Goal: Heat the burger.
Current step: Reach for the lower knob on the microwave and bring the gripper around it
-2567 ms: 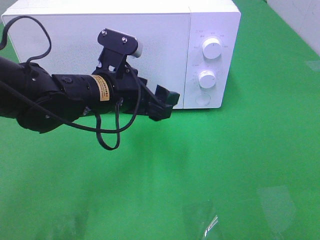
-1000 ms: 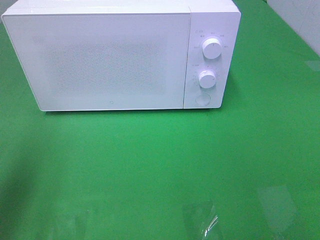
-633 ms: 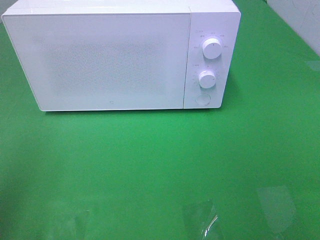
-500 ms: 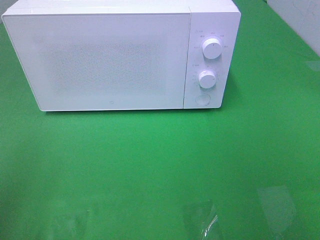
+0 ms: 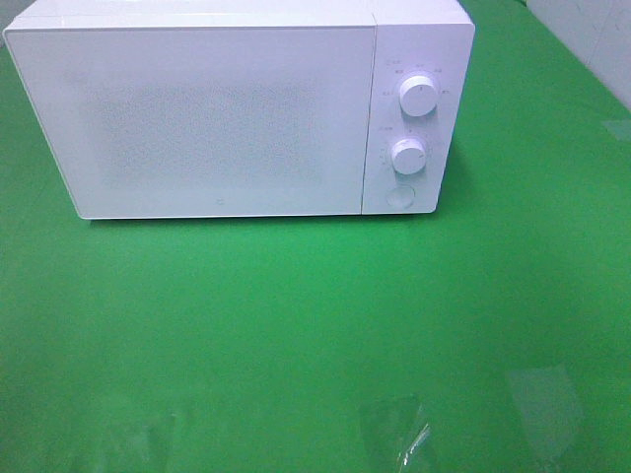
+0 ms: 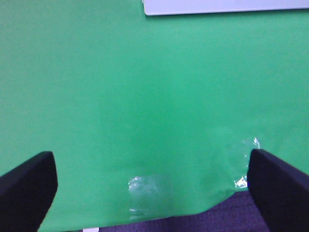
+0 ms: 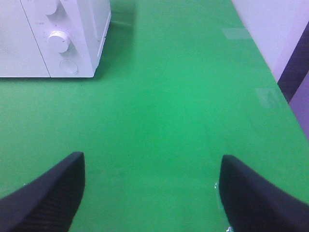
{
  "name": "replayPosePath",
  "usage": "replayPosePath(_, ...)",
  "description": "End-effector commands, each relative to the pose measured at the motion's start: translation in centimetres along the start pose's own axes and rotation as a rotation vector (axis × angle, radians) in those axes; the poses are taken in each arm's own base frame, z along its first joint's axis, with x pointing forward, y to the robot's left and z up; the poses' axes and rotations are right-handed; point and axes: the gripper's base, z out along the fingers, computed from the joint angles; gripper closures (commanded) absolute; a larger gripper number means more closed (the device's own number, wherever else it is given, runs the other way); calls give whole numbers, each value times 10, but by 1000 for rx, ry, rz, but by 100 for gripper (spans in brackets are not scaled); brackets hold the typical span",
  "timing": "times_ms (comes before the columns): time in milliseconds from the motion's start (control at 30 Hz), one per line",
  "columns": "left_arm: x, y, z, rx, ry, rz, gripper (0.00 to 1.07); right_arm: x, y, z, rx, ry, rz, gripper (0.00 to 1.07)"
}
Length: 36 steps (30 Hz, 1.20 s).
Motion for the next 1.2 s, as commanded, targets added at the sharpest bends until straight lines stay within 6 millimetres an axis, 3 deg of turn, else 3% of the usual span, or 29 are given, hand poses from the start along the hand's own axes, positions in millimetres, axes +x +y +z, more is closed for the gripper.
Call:
replayPosePath(33, 9, 0, -11, -2, -78, -14, 6, 2, 0, -3, 1, -31, -1, 34)
replayPosePath(400, 27, -1, -33, 5, -259, -9, 6, 2, 0, -3, 1, -31, -2, 34)
replayPosePath(1200, 26, -2, -32, -69, -263, -50, 6, 1, 0, -3, -1, -28, -2, 34)
